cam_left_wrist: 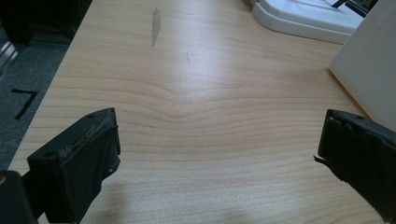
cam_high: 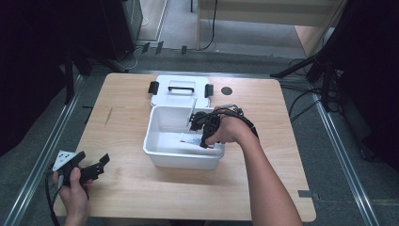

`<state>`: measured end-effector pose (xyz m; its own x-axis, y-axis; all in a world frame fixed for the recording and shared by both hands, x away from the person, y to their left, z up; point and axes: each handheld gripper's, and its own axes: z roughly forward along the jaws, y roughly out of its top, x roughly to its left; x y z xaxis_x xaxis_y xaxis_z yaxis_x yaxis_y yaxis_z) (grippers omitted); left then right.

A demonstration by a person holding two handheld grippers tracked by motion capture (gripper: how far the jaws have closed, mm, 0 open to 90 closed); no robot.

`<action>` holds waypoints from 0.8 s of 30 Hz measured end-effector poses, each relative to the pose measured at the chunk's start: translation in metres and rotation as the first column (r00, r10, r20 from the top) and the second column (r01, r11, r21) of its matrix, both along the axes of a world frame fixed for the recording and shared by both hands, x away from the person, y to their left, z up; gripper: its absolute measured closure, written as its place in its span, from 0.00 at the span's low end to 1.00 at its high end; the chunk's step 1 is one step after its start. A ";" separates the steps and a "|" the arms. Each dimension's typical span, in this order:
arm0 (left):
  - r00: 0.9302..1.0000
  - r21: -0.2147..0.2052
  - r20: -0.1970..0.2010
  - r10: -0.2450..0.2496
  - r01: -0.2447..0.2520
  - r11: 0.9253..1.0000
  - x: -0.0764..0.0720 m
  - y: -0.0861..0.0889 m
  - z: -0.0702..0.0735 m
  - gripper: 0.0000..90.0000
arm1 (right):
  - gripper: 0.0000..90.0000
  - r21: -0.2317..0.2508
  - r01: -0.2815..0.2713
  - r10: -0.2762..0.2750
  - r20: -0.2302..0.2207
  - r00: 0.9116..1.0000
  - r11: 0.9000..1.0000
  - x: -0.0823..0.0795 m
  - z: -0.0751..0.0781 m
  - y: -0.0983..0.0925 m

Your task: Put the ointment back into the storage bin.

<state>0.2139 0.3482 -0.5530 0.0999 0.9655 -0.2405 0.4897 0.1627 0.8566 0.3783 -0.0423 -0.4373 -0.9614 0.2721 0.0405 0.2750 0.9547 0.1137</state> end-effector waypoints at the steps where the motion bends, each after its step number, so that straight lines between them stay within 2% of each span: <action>1: 1.000 -0.001 0.000 0.001 -0.001 1.000 0.000 0.000 0.000 0.00 | 0.80 -0.005 -0.003 0.003 -0.001 1.000 1.000 0.000 -0.002 0.001; 11: 1.000 -0.006 -0.002 -0.001 0.001 1.000 0.000 0.000 0.000 0.00 | 0.80 -0.037 0.003 -0.004 -0.022 1.000 0.999 -0.001 -0.010 0.005; 18: 1.000 -0.006 -0.002 -0.003 0.003 1.000 0.000 0.001 0.000 0.00 | 0.80 -0.081 -0.005 0.001 -0.050 0.999 0.997 -0.003 -0.017 0.008; 24: 1.000 -0.008 -0.002 -0.002 0.002 1.000 0.000 0.001 0.000 0.00 | 0.81 -0.070 -0.001 -0.003 -0.055 0.998 0.998 -0.003 -0.016 0.007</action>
<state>0.2143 0.3488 -0.5532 0.1015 0.9634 -0.2480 0.4917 0.1681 0.8544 0.3757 -0.0355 -0.4530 -0.9579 0.2772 0.0745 0.2800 0.9595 0.0309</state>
